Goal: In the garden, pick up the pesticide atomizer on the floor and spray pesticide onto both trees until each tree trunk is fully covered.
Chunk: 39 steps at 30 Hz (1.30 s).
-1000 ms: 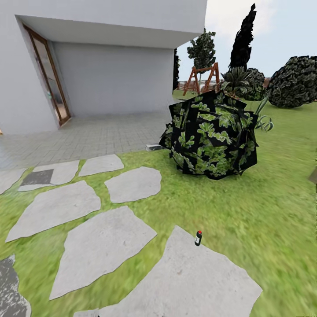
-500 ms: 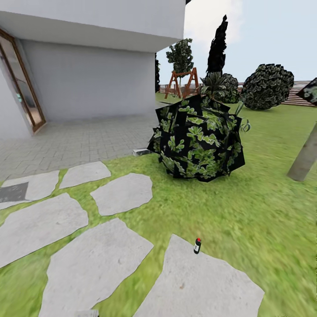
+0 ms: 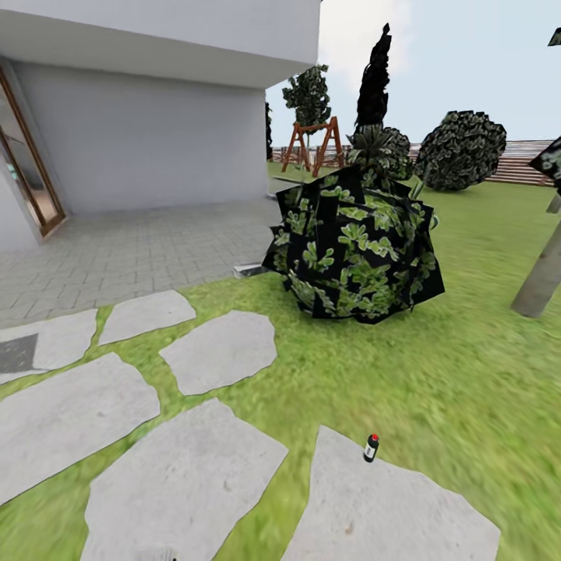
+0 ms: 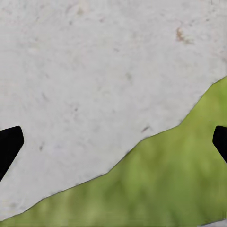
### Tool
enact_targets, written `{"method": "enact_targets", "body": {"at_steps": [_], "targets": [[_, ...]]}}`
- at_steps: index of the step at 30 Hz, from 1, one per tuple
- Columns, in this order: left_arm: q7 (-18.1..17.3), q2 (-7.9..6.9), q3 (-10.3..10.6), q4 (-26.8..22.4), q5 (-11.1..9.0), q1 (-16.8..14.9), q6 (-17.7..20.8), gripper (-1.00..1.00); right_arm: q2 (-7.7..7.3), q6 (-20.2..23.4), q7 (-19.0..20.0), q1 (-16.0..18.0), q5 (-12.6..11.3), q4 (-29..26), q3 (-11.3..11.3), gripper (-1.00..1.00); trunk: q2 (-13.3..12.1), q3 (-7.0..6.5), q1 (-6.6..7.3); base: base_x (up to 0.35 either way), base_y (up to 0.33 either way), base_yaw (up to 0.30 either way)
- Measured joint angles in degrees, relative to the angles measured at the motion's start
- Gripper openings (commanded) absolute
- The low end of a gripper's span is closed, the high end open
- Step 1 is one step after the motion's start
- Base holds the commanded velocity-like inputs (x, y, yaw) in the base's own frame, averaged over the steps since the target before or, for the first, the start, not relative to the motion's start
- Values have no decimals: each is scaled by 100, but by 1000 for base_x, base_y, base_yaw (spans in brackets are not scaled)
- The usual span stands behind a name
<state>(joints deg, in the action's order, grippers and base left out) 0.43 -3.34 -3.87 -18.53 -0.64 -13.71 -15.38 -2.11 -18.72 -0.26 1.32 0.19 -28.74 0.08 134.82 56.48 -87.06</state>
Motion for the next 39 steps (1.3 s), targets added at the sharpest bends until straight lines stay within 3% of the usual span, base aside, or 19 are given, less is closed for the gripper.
{"method": "enact_targets", "body": {"at_steps": [7,18,39], "targets": [[1,0,0,6,-2,0,0,100,0,0,0,0,-1,0,0,100,0,-1,0,174,300,-22],[-2,0,0,6,-3,0,0,100,0,0,0,0,-1,0,0,100,0,-25,0,143,314,-200],[-7,9,0,5,3,0,0,100,20,0,8,0,-10,-38,3,100,0,-27,0,118,327,-19]]}}
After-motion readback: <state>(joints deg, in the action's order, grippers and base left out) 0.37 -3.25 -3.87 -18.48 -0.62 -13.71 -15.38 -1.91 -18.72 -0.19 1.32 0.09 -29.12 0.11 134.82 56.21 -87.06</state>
